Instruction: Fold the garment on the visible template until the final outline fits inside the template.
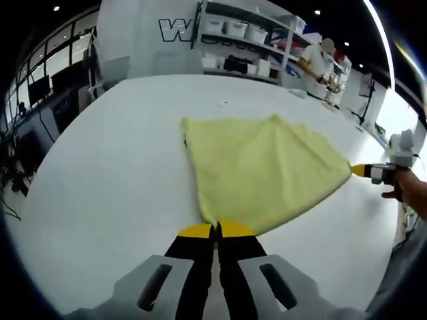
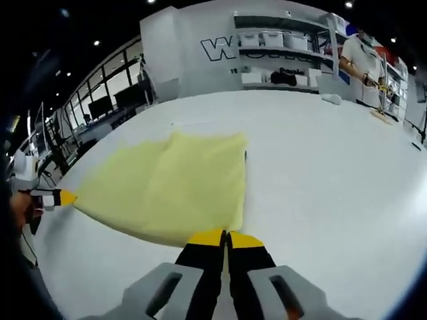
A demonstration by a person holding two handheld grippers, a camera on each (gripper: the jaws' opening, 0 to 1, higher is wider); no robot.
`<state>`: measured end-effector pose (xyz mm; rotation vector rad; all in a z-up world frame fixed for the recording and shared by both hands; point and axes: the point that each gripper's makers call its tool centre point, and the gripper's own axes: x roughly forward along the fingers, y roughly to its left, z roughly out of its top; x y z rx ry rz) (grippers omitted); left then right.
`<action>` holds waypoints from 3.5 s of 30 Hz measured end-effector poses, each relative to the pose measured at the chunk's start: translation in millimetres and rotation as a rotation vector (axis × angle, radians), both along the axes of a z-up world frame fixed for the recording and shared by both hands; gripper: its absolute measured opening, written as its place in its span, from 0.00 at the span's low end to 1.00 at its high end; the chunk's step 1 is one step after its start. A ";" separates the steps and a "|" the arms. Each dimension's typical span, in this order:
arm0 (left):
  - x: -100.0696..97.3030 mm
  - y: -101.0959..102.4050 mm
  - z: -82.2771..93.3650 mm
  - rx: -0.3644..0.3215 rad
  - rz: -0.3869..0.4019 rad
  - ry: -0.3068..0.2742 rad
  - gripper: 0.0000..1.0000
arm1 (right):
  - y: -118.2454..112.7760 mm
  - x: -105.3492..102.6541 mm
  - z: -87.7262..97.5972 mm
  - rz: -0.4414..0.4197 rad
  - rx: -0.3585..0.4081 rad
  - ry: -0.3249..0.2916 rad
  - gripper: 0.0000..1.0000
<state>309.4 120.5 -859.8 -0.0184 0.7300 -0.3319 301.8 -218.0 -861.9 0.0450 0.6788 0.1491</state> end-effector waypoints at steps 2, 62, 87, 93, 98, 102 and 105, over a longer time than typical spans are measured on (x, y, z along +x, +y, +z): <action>-0.4 0.2 0.0 0.002 -0.001 0.000 0.00 | -0.4 0.3 0.4 0.003 -0.010 0.007 0.00; -81.3 10.7 16.2 0.110 -0.021 -0.001 0.28 | -4.3 -95.4 19.5 0.030 -0.138 0.119 0.14; -89.6 -36.2 96.8 -0.016 -0.018 -0.264 0.97 | 59.8 -104.0 91.3 0.125 -0.079 -0.123 0.77; -111.1 -42.5 110.5 -0.050 -0.019 -0.286 0.96 | 81.2 -123.8 103.4 0.174 -0.074 -0.152 0.78; -137.2 -44.3 115.6 -0.066 -0.009 -0.290 0.95 | 92.0 -151.3 108.2 0.183 -0.035 -0.164 0.77; -153.8 -50.7 115.7 -0.075 -0.009 -0.293 0.94 | 97.6 -165.9 108.1 0.187 -0.031 -0.176 0.75; -160.4 -53.7 117.6 -0.061 -0.010 -0.327 0.93 | 98.8 -168.1 109.0 0.195 -0.058 -0.193 0.74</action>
